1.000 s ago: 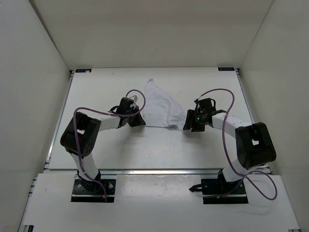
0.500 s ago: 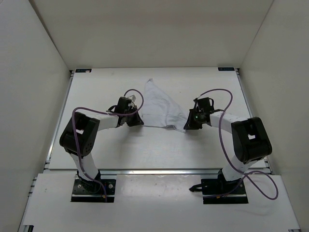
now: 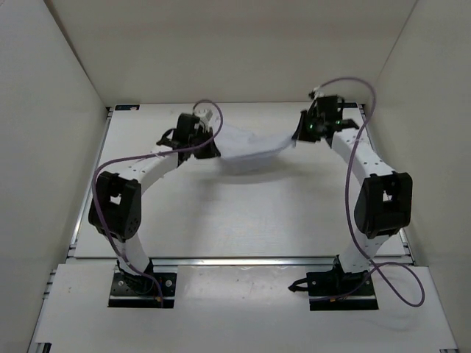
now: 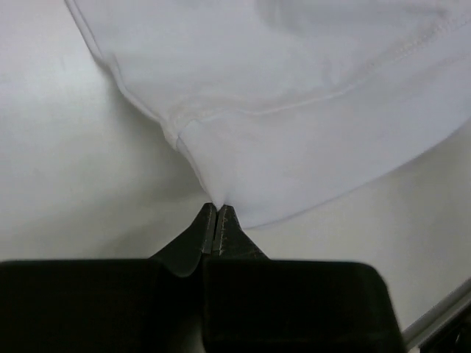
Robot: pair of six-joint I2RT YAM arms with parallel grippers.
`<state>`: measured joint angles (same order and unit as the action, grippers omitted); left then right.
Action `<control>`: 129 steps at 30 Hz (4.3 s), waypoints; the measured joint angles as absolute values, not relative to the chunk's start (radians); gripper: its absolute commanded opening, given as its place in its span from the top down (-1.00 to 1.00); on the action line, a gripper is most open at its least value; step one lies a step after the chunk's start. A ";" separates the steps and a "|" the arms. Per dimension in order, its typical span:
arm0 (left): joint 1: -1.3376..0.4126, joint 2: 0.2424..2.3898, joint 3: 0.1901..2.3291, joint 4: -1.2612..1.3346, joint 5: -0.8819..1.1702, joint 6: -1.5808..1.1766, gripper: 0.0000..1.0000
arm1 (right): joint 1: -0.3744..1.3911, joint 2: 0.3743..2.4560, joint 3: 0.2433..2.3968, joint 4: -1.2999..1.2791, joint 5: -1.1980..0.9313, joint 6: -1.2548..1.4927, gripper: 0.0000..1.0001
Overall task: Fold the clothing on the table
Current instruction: Flatten the skirt out, then fold the skirt
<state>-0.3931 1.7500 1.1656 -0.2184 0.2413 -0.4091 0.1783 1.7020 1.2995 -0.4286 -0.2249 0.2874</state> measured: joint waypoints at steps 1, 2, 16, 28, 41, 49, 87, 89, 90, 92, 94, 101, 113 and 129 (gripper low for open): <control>-0.386 1.750 1.235 -0.241 0.239 -0.387 1.00 | 0.164 1.722 1.405 -0.449 -0.221 0.265 1.00; -0.379 1.751 1.316 -0.274 0.233 -0.368 1.00 | 0.154 1.742 1.507 -0.468 -0.207 0.241 1.00; -0.319 1.570 1.647 -0.206 0.163 -0.247 1.00 | 0.192 1.595 1.697 -0.358 -0.136 0.047 1.00; -0.443 1.346 0.910 -0.428 0.146 -0.283 1.00 | 0.285 1.323 0.886 -0.494 -0.258 0.178 1.00; -0.382 1.716 1.615 -0.466 0.124 -0.268 1.00 | 0.148 1.639 1.606 -0.575 -0.287 0.111 1.00; -0.354 1.666 1.869 -0.347 0.032 -0.187 1.00 | 0.152 1.637 1.950 -0.514 -0.223 0.032 1.00; -0.386 1.401 0.917 -0.450 0.140 -0.316 0.89 | 0.202 1.445 0.937 -0.398 -0.439 0.233 1.00; -0.371 1.430 0.976 -0.438 0.142 -0.315 0.86 | 0.197 1.463 0.973 -0.382 -0.440 0.228 0.99; -0.365 1.449 1.008 -0.433 0.143 -0.316 0.85 | 0.193 1.472 0.991 -0.378 -0.442 0.225 0.98; -0.356 1.492 1.067 -0.422 0.143 -0.315 0.85 | 0.181 1.495 1.024 -0.371 -0.449 0.220 0.99; -0.349 1.539 1.118 -0.418 0.143 -0.316 0.86 | 0.170 1.530 1.056 -0.351 -0.455 0.217 0.98; -0.302 1.675 1.186 -0.416 0.154 -0.353 0.09 | 0.156 1.691 1.176 -0.323 -0.465 0.209 0.12; -0.257 1.657 1.182 -0.406 0.165 -0.358 -0.94 | 0.136 1.765 1.286 -0.292 -0.450 0.171 -0.62; -0.404 1.623 0.974 -0.268 0.138 -0.445 0.68 | 0.190 1.796 1.207 -0.304 -0.412 0.145 -0.50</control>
<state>-0.4038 1.6234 0.9741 -0.2680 0.1379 -0.4446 0.1898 1.7962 1.2072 -0.3038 -0.4122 0.1452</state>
